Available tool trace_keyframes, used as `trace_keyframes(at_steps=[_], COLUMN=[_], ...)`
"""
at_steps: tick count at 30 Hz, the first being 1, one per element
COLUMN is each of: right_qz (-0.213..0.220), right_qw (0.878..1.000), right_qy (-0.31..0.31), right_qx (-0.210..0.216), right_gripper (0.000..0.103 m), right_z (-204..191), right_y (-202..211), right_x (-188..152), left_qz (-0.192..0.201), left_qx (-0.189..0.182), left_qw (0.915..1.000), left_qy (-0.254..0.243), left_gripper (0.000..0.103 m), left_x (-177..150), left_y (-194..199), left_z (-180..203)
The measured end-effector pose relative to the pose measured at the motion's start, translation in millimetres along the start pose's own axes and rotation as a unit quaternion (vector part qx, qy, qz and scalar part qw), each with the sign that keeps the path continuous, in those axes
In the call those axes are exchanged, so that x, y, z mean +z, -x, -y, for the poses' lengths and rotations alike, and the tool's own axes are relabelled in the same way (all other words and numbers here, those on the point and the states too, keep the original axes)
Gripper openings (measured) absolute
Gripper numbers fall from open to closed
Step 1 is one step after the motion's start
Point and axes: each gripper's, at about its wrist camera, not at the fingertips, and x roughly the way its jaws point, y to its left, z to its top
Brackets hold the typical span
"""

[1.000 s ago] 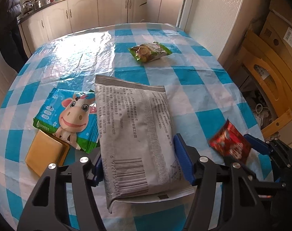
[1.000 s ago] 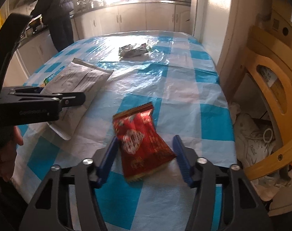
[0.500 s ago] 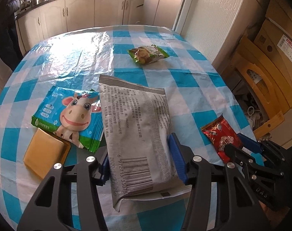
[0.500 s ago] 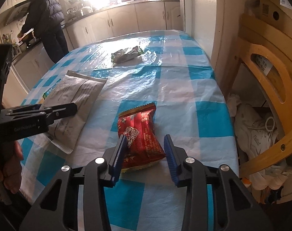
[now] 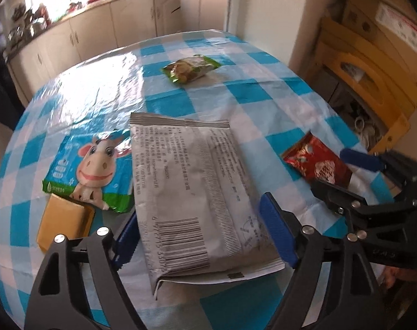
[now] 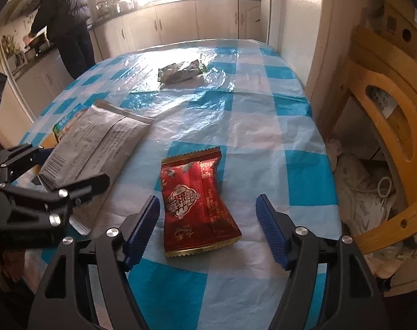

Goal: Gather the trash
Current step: 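Close the right tool on the red snack wrapper and lift it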

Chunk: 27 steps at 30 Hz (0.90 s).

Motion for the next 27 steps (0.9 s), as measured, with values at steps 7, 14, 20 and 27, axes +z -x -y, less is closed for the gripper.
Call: trace_keyframes(at_steps=[7,14,20,27], right_qz=[0.001,0.009,0.010,0.010], right_qw=[1.000,1.000,0.999,0.999], right_qy=[0.011,-0.014,-0.032,-0.043], right_qx=[-0.016,0.006,0.018,0.023], right_gripper=[0.055,0.043,0.037,0.034], right_z=[0,7,10,10], right_y=[-1,3,8,11], right_x=[0,0,1,1], left_qz=[0.016,0.028,0.027,0.032], left_qx=[0.023,0.018,0.010,-0.003], left_qw=[0.9993,0.9992,0.9996,0.9992], left_qy=[-0.025,-0.024,-0.007,0.026], left_gripper=[0.081,0.072,0.070,0.068], left_x=[-2,-3,-5,-7], left_y=[-4,-2,0,9], left_z=[8,7,-2,-21])
